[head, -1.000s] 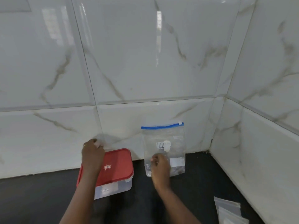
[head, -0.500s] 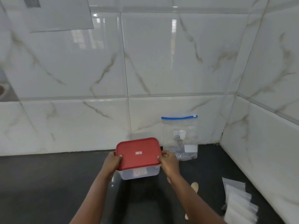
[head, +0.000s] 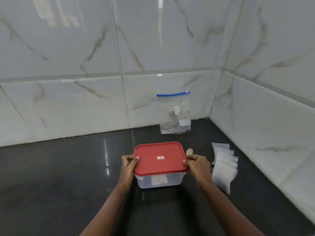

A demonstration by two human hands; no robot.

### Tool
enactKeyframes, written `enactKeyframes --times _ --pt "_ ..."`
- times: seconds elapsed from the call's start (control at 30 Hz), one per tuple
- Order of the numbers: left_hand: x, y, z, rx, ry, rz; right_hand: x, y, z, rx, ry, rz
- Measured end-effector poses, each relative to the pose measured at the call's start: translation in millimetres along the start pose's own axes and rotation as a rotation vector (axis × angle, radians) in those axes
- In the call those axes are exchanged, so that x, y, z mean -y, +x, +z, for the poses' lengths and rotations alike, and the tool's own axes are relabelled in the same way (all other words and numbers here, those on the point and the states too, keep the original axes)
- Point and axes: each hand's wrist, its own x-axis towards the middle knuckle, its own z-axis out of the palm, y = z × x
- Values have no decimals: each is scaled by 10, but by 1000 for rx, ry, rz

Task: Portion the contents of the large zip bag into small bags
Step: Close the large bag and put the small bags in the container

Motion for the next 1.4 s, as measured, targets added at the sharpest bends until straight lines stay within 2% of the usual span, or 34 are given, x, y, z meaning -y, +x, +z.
enactKeyframes --times 0.13,0.17,0.23,0.27,0.37,0.4,0.47,0.6,0.7,0.8,0.87,1.0,1.13,1.2,1.27,1.33,1.4 --pt "162 -123 -105 125 10 45 -18 -175 11 -51 -209 -72" --pt "205 -140 -146 166 42 82 -10 -231 48 -98 -342 -130" --pt "263 -190 -244 279 150 152 20 -384 180 -169 -614 -357" --pt "301 -187 -275 338 221 177 58 -458 247 -140 -666 -487" --pt "361 -131 -372 475 444 196 264 -654 511 198 -742 -714" --pt "375 -103 -384 511 498 209 279 -685 625 253 -853 -745" --pt "350 -45 -355 560 570 263 237 -657 821 258 -1042 -791" --pt "336 -10 -268 552 489 277 77 -598 989 118 -1172 -865" --pt "381 -27 -223 484 413 294 -23 -491 1049 -76 -1211 -1064" --pt "438 13 -205 464 387 306 10 -429 1061 -259 -1148 -1243" --pt "461 48 -180 455 372 307 89 -429 1020 -340 -1030 -1296" --pt "472 49 -181 419 396 312 230 -477 930 -409 -915 -1270" --pt "466 48 -202 408 405 344 256 -409 907 -365 -790 -1200" --pt "499 44 -210 411 388 361 341 -436 758 -423 -665 -1080" --pt "484 55 -227 422 383 376 612 -489 468 -511 -304 -913" --pt "438 47 -229 441 376 376 872 -405 100 -612 39 -644" --pt "405 28 -208 463 349 372 996 -236 -218 -686 120 -479"
